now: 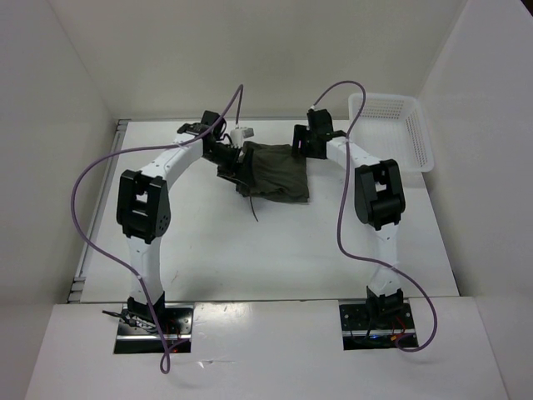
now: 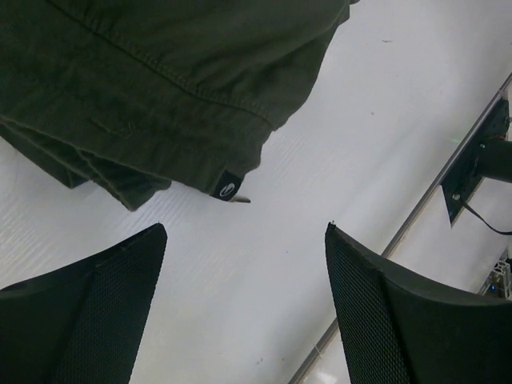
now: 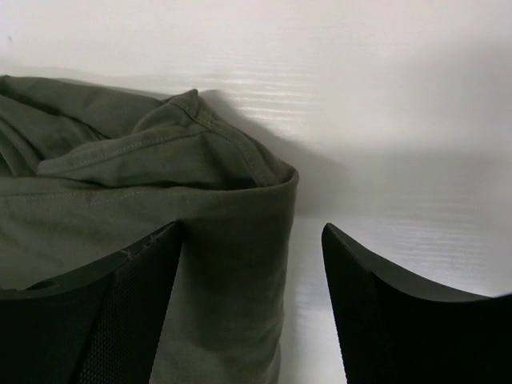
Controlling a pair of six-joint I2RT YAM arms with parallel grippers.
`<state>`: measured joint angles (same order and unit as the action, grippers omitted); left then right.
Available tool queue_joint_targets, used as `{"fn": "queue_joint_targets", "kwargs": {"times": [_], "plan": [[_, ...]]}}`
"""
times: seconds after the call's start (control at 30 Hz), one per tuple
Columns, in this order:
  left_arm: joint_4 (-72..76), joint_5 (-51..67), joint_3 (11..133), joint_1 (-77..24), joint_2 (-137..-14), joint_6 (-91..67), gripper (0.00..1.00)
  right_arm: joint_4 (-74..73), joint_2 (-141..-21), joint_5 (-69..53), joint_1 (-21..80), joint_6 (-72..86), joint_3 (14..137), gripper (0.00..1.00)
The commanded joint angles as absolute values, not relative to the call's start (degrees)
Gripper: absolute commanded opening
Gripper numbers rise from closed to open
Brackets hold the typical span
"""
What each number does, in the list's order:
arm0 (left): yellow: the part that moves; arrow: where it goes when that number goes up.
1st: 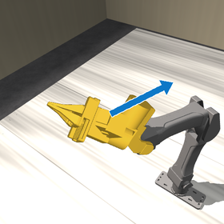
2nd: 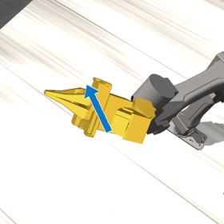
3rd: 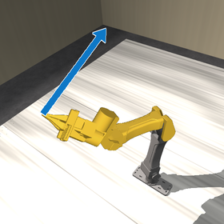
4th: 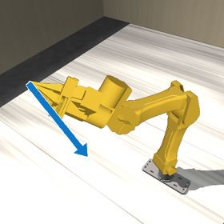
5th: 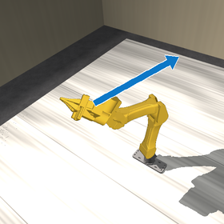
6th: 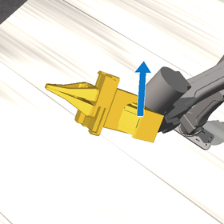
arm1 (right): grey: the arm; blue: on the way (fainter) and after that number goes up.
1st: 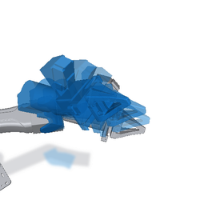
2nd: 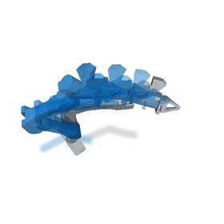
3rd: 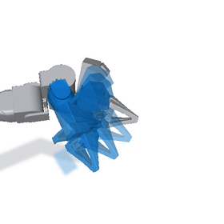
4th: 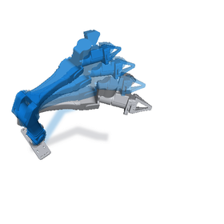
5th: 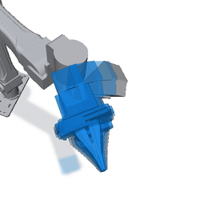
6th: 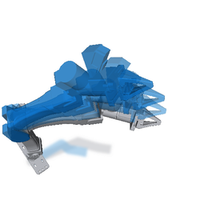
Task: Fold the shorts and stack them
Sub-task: Fold the shorts
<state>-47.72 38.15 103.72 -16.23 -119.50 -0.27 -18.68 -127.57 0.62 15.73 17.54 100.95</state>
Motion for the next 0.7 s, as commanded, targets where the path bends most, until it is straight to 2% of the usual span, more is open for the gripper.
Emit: {"fn": "queue_joint_targets", "kwargs": {"times": [0.0, 0.23, 0.3, 0.4, 0.43, 0.67], "plan": [[-43.4, 42.2, 101.4, -16.4, -119.9, 0.0, 0.87, -16.3, -127.7, 0.4, 14.8, 18.8, 103.6, 0.76], [-39.0, 45.5, 98.7, -16.4, -122.4, 0.0, 0.87, -15.6, -129.5, -5.4, 14.2, 19.4, 103.0, 0.79], [-38.2, 47.5, 98.7, -16.4, -123.9, 0.0, 0.83, -15.6, -130.0, -7.2, 14.2, 20.6, 103.0, 0.79], [-37.5, 49.9, 100.4, -16.4, -125.5, 0.0, 0.63, -15.1, -130.6, -7.9, 14.2, 21.8, 103.0, 0.79], [-37.5, 50.5, 100.4, -16.4, -125.5, 0.0, 0.52, -15.1, -130.6, -7.9, 14.2, 22.4, 103.0, 0.76], [-37.5, 49.9, 99.0, -15.9, -126.0, 0.0, 0.30, -15.1, -131.8, -5.3, 14.2, 23.7, 103.5, 0.67]]}}
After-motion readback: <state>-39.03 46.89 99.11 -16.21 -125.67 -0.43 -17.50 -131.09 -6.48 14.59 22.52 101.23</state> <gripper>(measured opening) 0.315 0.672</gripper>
